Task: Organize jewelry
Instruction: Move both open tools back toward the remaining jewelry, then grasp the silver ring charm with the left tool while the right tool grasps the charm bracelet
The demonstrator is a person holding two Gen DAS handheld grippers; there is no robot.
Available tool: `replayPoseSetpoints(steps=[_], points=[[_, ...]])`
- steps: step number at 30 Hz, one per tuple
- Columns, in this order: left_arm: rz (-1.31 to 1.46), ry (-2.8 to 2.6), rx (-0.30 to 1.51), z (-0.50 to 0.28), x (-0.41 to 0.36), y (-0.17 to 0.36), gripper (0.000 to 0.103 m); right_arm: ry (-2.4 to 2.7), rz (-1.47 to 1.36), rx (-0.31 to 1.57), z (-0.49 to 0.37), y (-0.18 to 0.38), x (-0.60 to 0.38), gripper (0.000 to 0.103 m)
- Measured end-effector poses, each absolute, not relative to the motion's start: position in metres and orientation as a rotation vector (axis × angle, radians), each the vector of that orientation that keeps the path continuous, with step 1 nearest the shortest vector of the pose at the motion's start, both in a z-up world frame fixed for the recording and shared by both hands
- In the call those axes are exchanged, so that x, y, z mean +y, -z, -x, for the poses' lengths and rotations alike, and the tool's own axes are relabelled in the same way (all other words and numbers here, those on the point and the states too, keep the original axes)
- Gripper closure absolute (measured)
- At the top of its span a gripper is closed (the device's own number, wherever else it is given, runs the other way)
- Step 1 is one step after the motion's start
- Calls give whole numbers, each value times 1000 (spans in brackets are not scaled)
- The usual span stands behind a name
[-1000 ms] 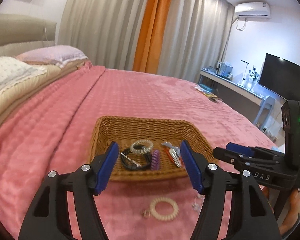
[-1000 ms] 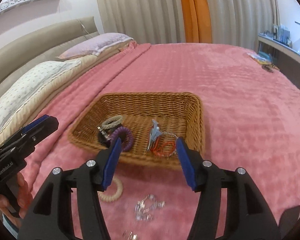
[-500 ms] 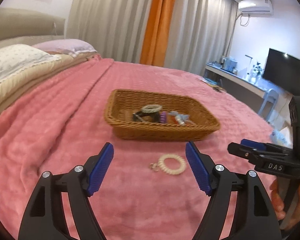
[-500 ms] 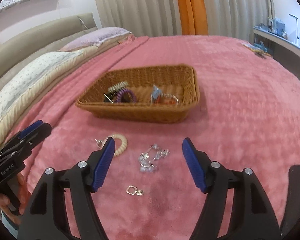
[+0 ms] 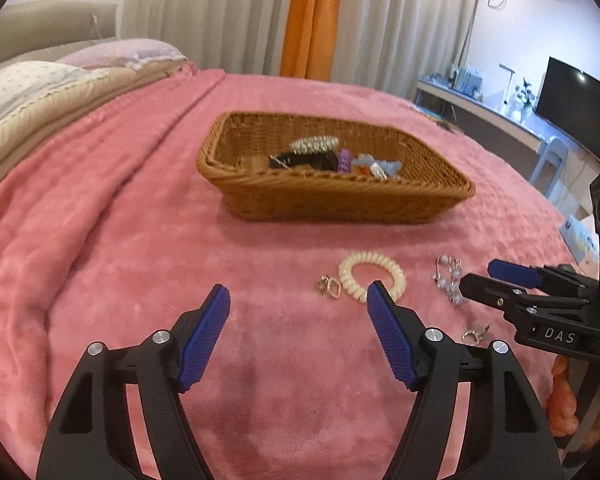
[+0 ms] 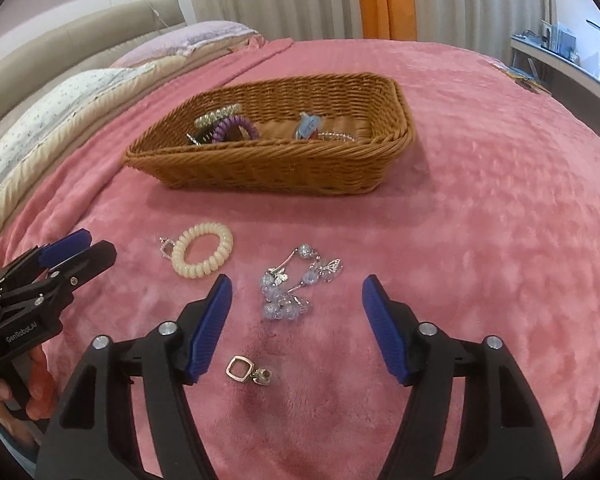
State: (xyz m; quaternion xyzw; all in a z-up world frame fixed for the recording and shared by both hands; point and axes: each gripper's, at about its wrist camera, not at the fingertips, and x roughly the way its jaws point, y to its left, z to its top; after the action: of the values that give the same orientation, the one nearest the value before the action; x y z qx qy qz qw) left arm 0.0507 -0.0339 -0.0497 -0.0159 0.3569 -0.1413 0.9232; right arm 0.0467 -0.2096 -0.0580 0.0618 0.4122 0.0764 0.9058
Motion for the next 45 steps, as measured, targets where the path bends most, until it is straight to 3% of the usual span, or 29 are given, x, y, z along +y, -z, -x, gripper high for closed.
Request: replayPoseSetpoints(steps=[5, 11, 15, 20, 22, 25, 27, 36, 38, 39, 41, 45], points=[[-34, 322, 832, -62, -45, 62, 50, -173, -111, 875, -50, 66, -206, 60], [-172, 330, 869, -78, -64, 65, 54, -185, -144, 884, -52, 69, -212, 60], [-204, 347, 909, -95, -73, 72, 64, -187, -145, 888, -53, 70, -211, 60], [-227, 362, 901, -98, -78, 74, 68, -187, -148, 887, -53, 71, -211, 60], [-232, 381, 895, -97, -79, 75, 87, -187, -147, 886, -53, 71, -211, 60], [-242, 388, 884, -93, -81, 75, 88, -194, -150, 874, -51, 70, -212, 60], [-233, 397, 873, -89, -79, 74, 95, -191, -150, 868, -50, 70, -212, 60], [-108, 354, 832, -71, -59, 65, 95, -174, -117, 890, -56, 74, -205, 60], [-97, 350, 837, -74, -58, 66, 95, -175, -97, 885, -54, 73, -202, 79], [-88, 354, 837, -74, -57, 66, 95, -183, -96, 879, -53, 72, -202, 80], [-74, 364, 832, -72, -55, 67, 95, -196, -112, 861, -49, 68, -205, 94], [-52, 366, 819, -72, -51, 66, 95, -204, -173, 802, -38, 51, -225, 96]])
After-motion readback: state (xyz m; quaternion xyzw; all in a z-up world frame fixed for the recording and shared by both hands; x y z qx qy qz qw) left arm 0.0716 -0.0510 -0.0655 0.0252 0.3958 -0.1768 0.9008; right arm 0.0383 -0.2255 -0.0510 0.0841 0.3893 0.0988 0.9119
